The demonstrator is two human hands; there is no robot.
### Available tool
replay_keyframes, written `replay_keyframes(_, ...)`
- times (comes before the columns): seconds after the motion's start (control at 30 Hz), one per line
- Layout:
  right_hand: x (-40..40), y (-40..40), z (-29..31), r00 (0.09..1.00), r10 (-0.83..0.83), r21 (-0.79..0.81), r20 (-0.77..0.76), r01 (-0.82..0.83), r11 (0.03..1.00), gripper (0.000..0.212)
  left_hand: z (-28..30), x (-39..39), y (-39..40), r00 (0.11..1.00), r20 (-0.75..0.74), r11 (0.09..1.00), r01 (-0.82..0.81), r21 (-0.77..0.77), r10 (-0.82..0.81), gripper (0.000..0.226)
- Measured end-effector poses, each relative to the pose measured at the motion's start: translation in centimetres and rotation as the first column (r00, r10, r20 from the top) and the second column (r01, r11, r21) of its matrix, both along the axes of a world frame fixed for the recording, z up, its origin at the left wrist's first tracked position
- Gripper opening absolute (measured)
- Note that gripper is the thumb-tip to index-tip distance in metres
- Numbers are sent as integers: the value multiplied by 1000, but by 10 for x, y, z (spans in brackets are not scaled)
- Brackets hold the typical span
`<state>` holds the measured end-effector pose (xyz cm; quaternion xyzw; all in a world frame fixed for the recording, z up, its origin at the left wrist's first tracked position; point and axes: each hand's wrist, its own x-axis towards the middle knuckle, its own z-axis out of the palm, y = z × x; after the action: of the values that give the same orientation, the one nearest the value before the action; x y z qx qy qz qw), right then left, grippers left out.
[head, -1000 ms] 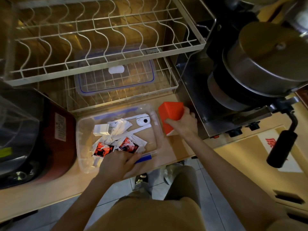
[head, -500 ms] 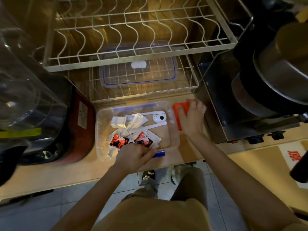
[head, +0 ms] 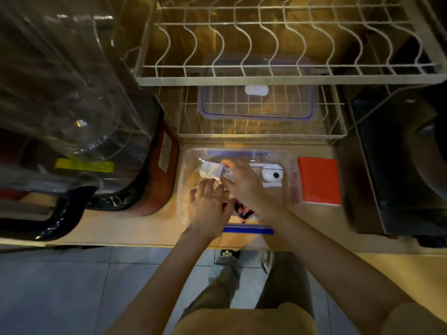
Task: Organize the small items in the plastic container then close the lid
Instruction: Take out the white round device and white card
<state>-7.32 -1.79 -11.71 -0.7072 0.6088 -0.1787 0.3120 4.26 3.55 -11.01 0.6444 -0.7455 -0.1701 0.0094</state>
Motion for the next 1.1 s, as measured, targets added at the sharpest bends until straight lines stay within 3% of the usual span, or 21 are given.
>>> replay_keyframes(0.13,8,-8,-16,991,45,45,-122,-40,998,59,-5,3,-1,996,-2,993,-92,73,93,53)
replay_keyframes(0.3,10,-15,-20,974,6,-67,-225,-21,997,47,-7,1,-3,990,-57,981,-116,157,126,50)
replay_keyframes(0.43,3,-12,-13,993,-17,-41,-114,12,999,42,-6,2,-5,992,-59,966,-93,241,110,46)
replay_keyframes(0.57,-17,2,5,981,-150,-12,120,152,988,33,-2,1,-8,998,-8,964,-54,261,58,45)
replay_keyframes(0.73,-51,16,34,887,-369,4,279,383,924,39,15,-19,-27,999,52,970,-12,245,-1,40)
replay_keyframes(0.93,-97,42,50,714,-577,6,396,627,779,39,22,-75,-55,971,-216,982,133,134,-102,37)
replay_keyframes(1.1,-133,57,44,550,-749,65,369,789,611,37,4,-106,-64,973,-219,972,123,199,-78,49)
